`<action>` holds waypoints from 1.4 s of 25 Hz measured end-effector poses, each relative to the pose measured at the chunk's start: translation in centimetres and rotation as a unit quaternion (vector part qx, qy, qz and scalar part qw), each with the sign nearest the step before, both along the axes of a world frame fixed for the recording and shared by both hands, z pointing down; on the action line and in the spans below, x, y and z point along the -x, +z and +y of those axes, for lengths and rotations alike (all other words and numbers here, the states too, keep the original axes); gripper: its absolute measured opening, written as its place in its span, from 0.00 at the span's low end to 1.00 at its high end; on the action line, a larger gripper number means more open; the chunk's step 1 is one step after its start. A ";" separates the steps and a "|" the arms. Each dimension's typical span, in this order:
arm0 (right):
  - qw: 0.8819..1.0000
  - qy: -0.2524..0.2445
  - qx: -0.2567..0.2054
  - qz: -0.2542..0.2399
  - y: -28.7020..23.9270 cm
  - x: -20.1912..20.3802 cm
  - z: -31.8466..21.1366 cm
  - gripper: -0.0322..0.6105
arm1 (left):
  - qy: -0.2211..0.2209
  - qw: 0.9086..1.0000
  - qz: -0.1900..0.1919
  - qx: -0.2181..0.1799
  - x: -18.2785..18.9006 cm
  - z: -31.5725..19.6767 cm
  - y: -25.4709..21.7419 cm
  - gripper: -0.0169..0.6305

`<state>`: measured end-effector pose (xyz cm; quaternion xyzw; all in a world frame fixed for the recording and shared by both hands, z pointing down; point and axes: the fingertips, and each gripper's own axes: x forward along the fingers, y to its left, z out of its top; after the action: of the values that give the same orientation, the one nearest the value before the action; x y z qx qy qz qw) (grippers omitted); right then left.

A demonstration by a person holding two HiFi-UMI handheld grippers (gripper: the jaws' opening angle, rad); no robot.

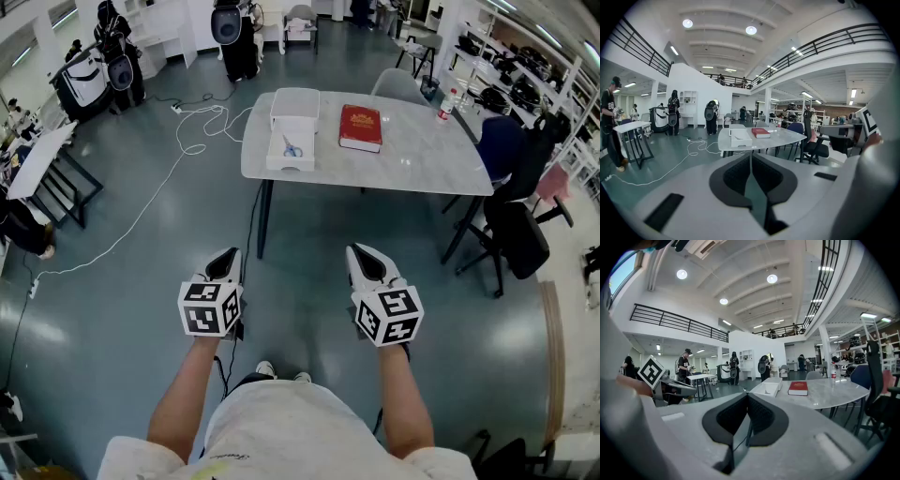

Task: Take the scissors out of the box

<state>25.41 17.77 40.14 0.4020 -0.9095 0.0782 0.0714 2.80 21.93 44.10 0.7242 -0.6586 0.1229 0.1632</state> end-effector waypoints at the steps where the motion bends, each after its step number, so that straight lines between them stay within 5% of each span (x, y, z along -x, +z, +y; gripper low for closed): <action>1: 1.000 -0.002 0.001 0.001 0.0 0.0 0.0 0.06 | 0.001 1.000 -0.001 0.002 0.0 0.0 0.0 0.05; 19: 1.000 -0.020 0.017 -0.001 0.7 1.1 -3.2 0.06 | 0.029 0.999 -0.019 -0.001 -0.6 -3.3 0.3 0.05; 35: 0.999 -0.009 0.028 0.026 1.2 7.4 -15.1 0.18 | 0.052 0.999 0.004 0.004 4.9 -16.2 1.6 0.05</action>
<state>18.02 2.68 41.33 0.3932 -0.9086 0.0926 0.1066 -2.08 5.73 45.66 0.7574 -0.6187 0.1309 0.1626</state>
